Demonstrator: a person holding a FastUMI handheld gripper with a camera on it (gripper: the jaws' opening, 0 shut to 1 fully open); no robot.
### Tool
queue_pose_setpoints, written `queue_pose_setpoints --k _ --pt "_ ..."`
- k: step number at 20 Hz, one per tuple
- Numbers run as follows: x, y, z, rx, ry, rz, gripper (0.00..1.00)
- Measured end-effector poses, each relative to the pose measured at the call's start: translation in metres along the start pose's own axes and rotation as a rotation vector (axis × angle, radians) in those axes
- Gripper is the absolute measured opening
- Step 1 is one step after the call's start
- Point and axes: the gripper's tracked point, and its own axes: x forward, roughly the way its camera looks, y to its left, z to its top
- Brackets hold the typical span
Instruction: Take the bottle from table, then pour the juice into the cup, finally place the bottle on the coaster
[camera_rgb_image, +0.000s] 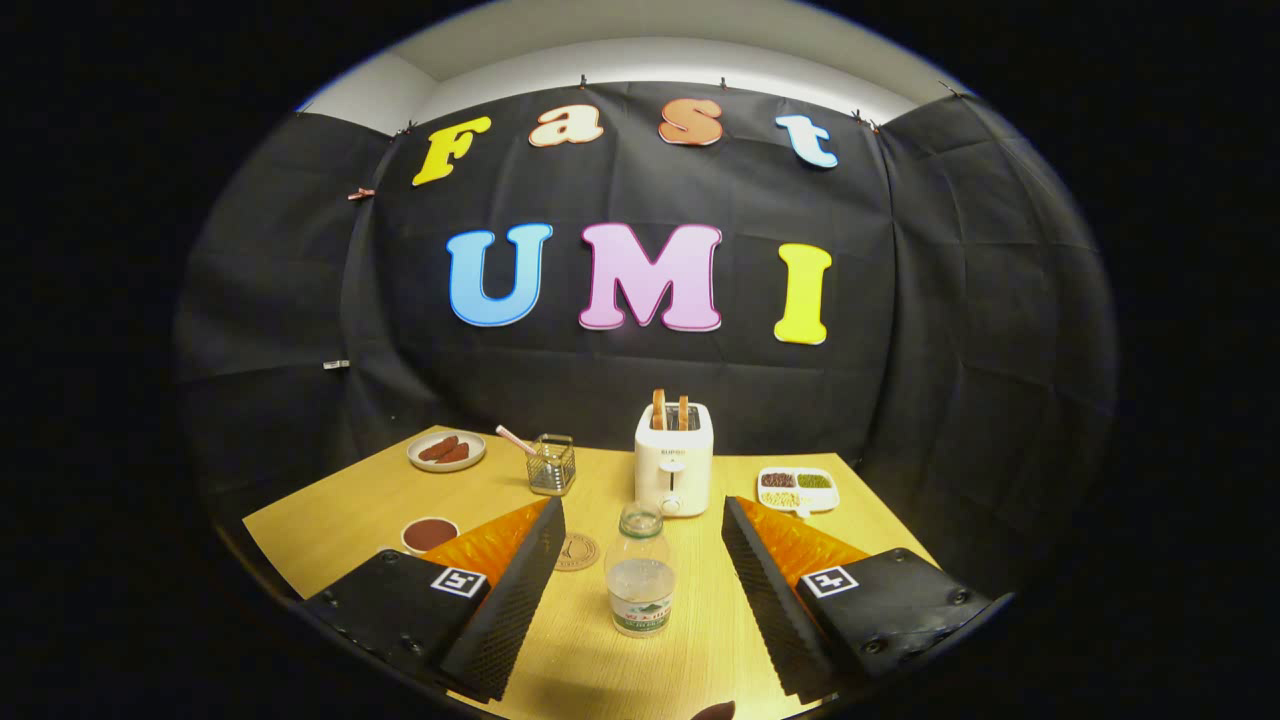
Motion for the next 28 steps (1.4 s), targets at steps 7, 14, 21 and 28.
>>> queue_pose_setpoints --k 7,14,21,28 --pt "0.042 -0.009 -0.080 -0.003 0.101 0.017 0.98" --pt "0.071 -0.004 -0.117 0.016 0.143 0.030 0.98" --pt "0.082 -0.002 -0.129 0.017 0.148 0.014 0.89" --pt "0.074 -0.005 -0.114 -0.150 0.200 -0.012 0.76"
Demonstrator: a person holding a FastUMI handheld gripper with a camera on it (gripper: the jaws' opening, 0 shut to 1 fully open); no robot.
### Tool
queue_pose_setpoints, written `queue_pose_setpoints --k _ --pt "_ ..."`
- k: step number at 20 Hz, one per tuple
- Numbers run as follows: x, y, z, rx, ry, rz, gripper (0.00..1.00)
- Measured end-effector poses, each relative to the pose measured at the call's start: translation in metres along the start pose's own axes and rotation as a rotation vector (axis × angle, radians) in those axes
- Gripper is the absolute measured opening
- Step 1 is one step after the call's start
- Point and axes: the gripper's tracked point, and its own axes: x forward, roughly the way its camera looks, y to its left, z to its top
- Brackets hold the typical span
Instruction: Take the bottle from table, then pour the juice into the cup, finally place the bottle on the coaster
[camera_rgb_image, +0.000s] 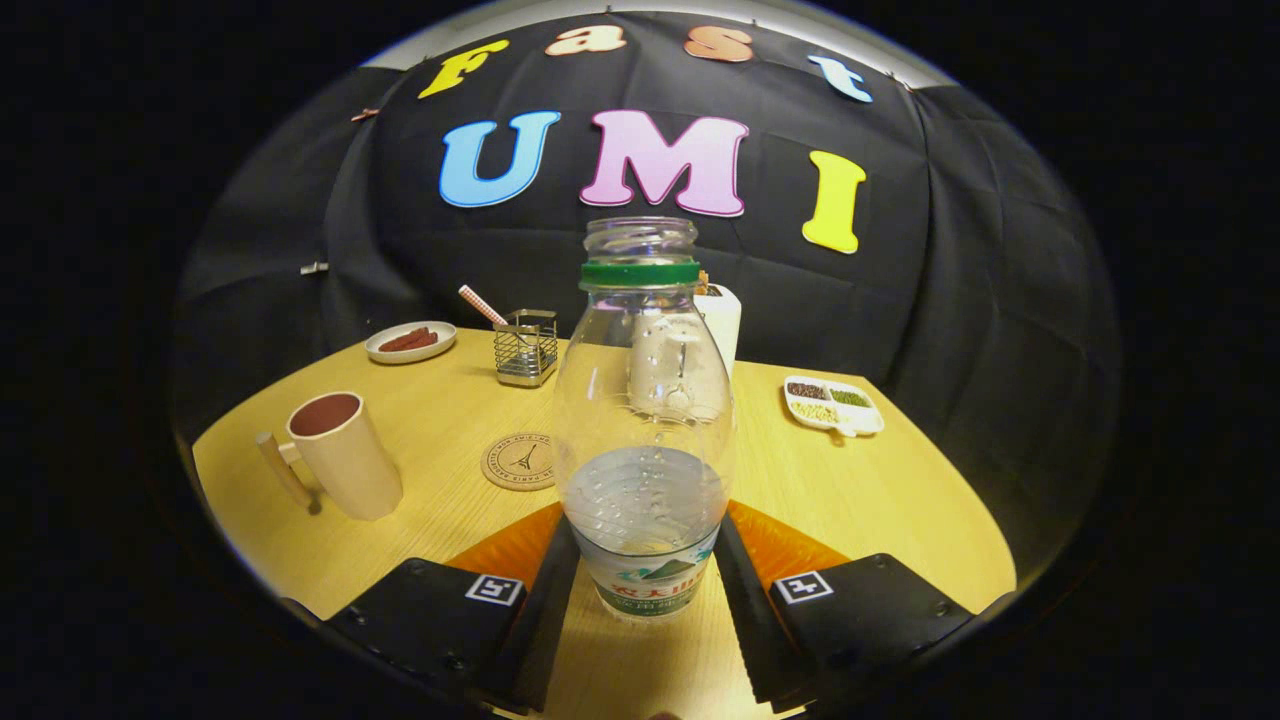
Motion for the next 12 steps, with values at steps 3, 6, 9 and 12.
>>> queue_pose_setpoints --k 3,6,9,12 --pt "-0.009 -0.002 0.021 -0.097 -0.007 -0.018 0.75" --pt "-0.013 0.006 0.043 -0.175 -0.014 -0.024 0.74" --pt "-0.012 0.017 0.060 -0.262 -0.018 -0.033 0.74" --pt "-0.012 0.027 0.079 -0.390 -0.045 -0.061 0.74"
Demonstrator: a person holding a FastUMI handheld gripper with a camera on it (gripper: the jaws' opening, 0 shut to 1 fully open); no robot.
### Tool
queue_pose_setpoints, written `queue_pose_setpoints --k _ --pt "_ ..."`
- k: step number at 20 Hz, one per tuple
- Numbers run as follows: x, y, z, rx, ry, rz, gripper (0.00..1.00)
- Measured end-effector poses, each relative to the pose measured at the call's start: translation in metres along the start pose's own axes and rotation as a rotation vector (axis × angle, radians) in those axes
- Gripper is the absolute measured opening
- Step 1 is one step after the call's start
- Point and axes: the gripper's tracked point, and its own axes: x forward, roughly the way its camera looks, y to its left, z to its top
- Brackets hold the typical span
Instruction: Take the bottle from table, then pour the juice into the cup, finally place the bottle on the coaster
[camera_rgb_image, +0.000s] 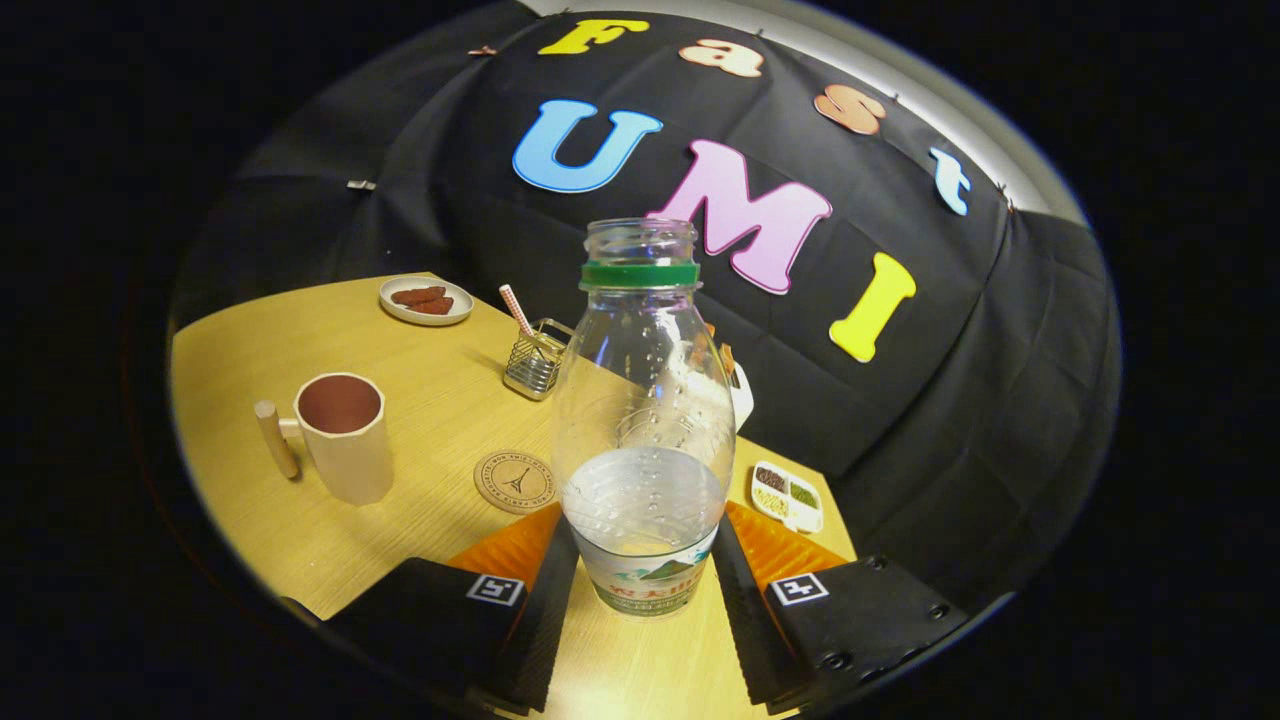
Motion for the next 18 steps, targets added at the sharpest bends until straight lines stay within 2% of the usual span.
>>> queue_pose_setpoints --k 2,7,13,18 --pt "0.001 0.006 0.013 -0.092 -0.009 -0.006 0.74" --pt "0.017 0.034 0.018 -0.234 0.042 0.048 0.74" --pt "0.028 0.057 0.020 -0.523 0.054 0.045 0.74" --pt "0.041 0.069 0.012 -0.653 0.085 0.071 0.74"
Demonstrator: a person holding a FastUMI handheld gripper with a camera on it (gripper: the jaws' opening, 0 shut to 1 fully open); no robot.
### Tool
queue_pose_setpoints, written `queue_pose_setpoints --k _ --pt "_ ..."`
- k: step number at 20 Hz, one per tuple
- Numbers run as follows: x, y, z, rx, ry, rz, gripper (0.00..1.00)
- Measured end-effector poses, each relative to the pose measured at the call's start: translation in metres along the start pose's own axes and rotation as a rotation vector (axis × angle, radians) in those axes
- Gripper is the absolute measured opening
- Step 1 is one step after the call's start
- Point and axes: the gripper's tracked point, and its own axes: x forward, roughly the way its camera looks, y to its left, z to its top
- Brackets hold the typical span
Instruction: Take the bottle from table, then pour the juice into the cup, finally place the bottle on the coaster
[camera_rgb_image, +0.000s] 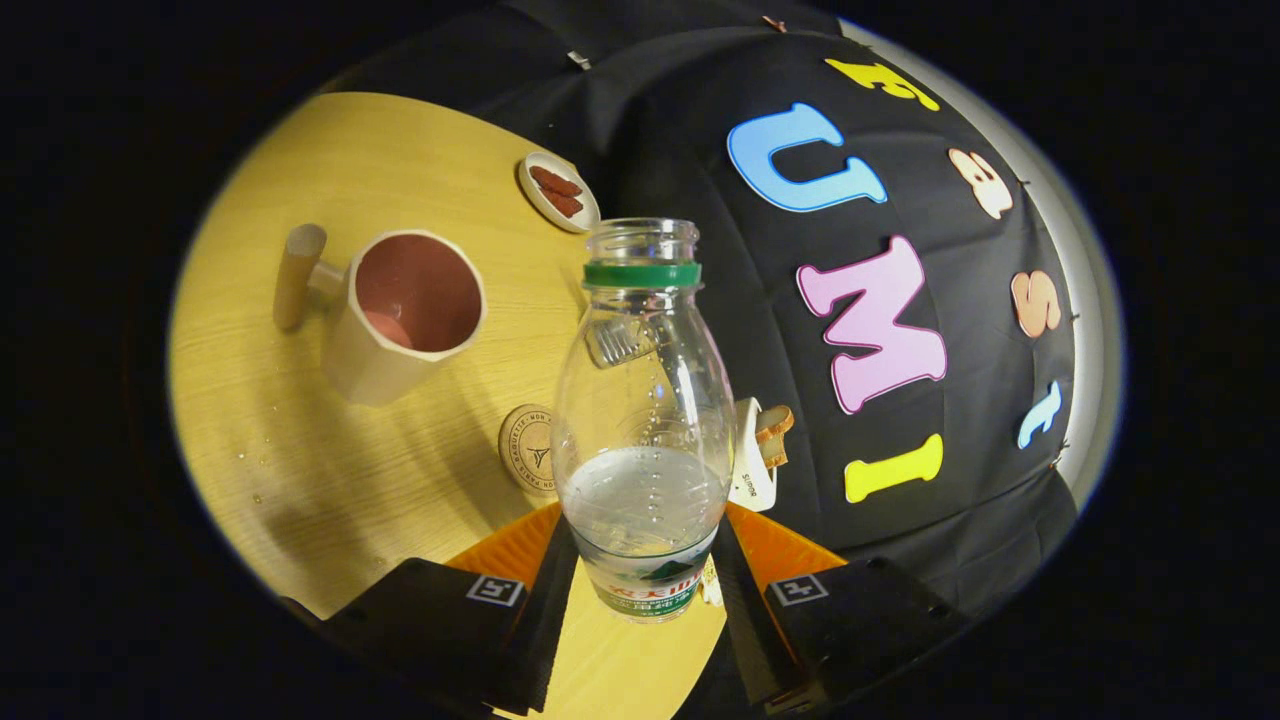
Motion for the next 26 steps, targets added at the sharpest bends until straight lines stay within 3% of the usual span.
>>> queue_pose_setpoints --k 8,26 --pt "0.018 0.004 -0.010 -0.180 0.066 0.011 0.74" --pt "0.029 0.009 0.007 -0.446 0.056 0.012 0.74"
